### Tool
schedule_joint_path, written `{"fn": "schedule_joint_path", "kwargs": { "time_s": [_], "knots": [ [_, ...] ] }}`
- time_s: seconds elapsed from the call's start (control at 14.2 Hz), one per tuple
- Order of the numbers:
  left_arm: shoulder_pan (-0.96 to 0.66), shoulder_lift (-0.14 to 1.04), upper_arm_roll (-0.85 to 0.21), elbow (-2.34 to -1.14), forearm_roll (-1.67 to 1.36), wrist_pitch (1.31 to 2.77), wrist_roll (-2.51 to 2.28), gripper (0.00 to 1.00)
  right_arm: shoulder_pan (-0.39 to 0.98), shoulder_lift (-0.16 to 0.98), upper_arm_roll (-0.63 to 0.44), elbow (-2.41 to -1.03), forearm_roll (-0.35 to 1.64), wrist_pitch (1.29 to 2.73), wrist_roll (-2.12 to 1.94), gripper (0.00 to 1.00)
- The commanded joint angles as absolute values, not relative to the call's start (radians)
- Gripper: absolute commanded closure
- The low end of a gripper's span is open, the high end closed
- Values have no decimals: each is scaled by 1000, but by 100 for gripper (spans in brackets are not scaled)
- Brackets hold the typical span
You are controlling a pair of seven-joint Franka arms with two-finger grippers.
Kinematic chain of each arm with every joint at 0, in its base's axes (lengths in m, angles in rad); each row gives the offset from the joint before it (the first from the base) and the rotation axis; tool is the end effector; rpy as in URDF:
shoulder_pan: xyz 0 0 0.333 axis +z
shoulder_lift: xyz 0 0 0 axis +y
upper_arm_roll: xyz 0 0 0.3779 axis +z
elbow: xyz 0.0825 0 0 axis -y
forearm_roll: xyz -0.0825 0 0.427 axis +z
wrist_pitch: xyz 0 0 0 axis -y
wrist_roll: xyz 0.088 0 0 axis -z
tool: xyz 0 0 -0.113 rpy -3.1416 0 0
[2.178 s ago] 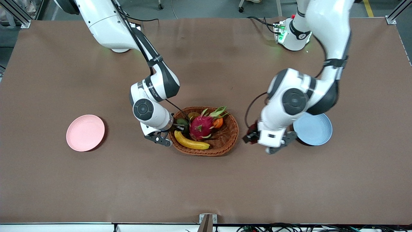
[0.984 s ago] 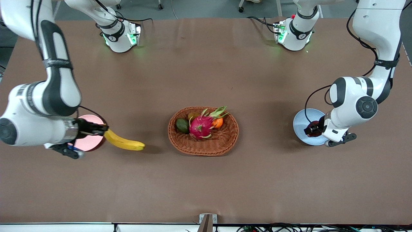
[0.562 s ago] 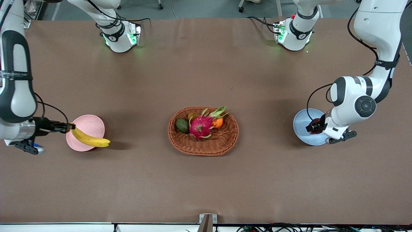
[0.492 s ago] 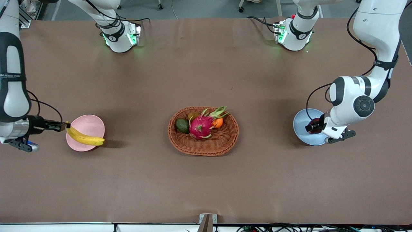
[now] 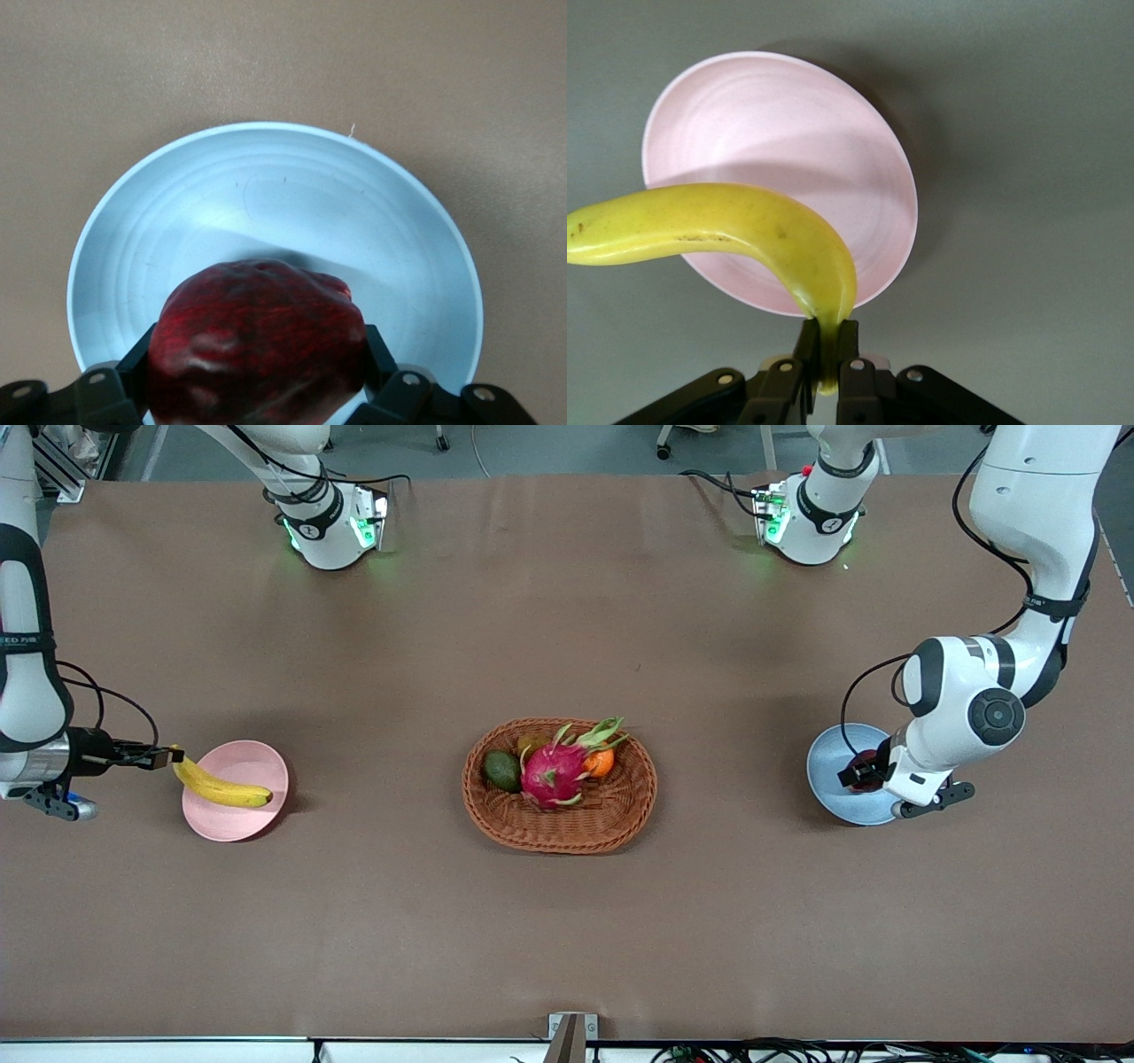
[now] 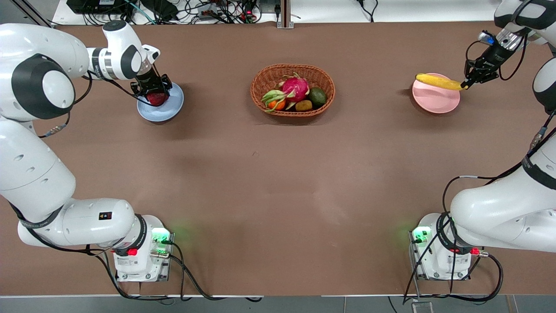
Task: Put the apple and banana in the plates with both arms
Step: 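Lower the apple onto the blue plate while the right gripper releases the banana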
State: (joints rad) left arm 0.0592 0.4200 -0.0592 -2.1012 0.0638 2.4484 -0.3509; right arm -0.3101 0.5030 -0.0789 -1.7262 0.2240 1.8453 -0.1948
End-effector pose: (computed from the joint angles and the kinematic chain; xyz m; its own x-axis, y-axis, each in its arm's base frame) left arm 0.6244 0.0009 0.2263 0.9517 0.3004 -0.0629 0.2986 -0.9537 -0.0369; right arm 0.6412 -0.2369 0.2925 0.9093 -0.2367 -0.3422 -0.3193 -0.9244 -0.2089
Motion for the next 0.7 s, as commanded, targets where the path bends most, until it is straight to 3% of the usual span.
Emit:
{"fn": "schedule_joint_path", "kwargs": {
  "time_s": [0.0, 0.14, 0.21, 0.28, 0.35, 0.42, 0.63],
  "knots": [
    [71, 373, -69, -2114, 86, 2453, -347, 0, -342, 462, -57, -1816, 216, 1901, -230, 97],
    [71, 344, -69, -2109, 86, 2444, -353, 0, -342, 463, -57, -1819, 216, 1902, -230, 88],
    [72, 325, -69, -2108, 84, 2441, -354, 0, -342, 463, -57, -1819, 216, 1901, -232, 77],
    [72, 304, -71, -2105, 86, 2419, -351, 0, -342, 465, -57, -1819, 216, 1901, -230, 52],
    [72, 276, -71, -2097, 84, 2381, -348, 0, -342, 465, -57, -1819, 216, 1901, -230, 10],
    [74, 249, -71, -2083, 86, 2337, -342, 1, -342, 465, -57, -1819, 216, 1901, -230, 0],
    [75, 168, -71, -2004, 83, 2142, -244, 1, -330, 460, -57, -1809, 215, 1891, -232, 0]
  ]
}}
